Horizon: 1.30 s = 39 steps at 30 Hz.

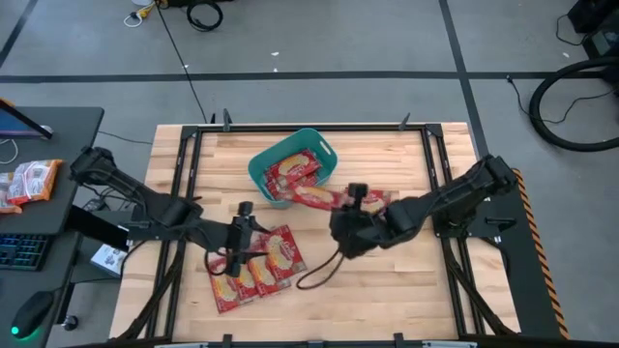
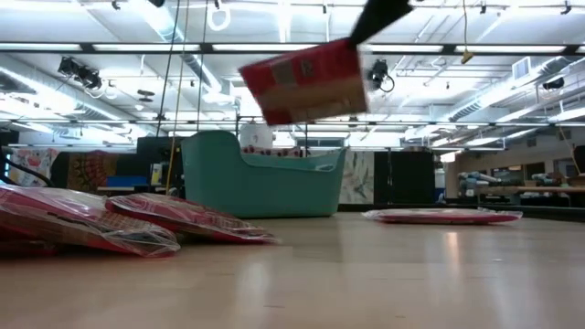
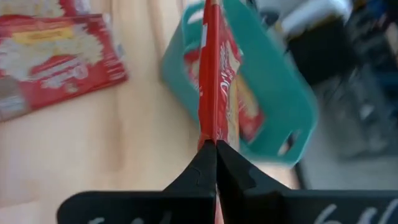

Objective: Sort popcorn bags into baskets
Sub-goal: Put the red popcorn bag into the green bin

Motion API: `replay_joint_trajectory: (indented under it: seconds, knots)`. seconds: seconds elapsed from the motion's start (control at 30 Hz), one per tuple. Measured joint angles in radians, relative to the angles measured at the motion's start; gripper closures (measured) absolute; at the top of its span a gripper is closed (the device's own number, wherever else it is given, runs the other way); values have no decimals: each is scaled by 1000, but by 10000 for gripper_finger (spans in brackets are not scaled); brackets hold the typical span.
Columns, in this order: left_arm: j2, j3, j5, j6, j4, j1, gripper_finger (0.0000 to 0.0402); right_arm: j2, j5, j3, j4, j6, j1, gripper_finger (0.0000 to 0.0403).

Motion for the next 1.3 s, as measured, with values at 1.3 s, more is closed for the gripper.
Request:
replay_joint_trajectory:
  seconds: [1.3]
  knots:
    - [-44,4,1,-5,-4,-64,159,43,-221,-287,769,-1040,-630,288]
